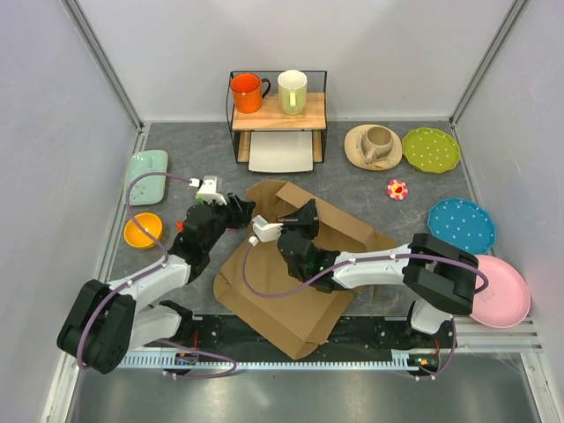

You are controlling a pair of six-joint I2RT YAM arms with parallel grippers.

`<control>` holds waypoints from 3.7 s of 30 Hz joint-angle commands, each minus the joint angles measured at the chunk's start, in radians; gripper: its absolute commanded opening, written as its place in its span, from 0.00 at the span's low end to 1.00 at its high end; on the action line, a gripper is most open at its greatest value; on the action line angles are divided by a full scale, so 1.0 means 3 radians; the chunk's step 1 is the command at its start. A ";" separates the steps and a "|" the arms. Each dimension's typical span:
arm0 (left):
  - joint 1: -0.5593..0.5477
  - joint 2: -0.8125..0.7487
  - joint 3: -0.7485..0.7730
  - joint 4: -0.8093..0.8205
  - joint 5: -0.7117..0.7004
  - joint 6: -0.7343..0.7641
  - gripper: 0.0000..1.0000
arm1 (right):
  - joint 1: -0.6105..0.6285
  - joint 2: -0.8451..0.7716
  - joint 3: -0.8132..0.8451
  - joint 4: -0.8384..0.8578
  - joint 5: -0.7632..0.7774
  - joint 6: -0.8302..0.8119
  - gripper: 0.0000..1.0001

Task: Fold the paper box

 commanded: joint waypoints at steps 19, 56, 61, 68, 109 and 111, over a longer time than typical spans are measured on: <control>0.0022 0.0621 0.0216 0.0797 0.0141 -0.0437 0.57 | -0.0150 0.0089 -0.0124 0.0681 0.0436 -0.0432 0.00; -0.0192 0.1474 0.0537 0.1206 0.1056 0.0054 0.61 | -0.0083 -0.0387 -0.0012 -0.1294 0.0365 0.1696 0.00; -0.0197 0.1709 0.0706 0.1217 0.0929 0.0193 0.58 | -0.0078 -0.0412 -0.0022 -0.1350 0.0344 0.1707 0.00; -0.0192 0.1597 0.0727 0.1099 0.0678 0.0417 0.58 | -0.0078 -0.0509 -0.0058 -0.1401 0.0334 0.1702 0.00; -0.0213 0.1173 0.0962 0.0731 0.1169 -0.0012 0.02 | -0.0078 -0.0581 -0.0170 -0.1361 0.0288 0.1804 0.00; -0.0218 0.1112 0.0988 0.0695 0.1174 -0.0078 0.02 | -0.0083 -0.0571 -0.0180 -0.1345 0.0288 0.1809 0.00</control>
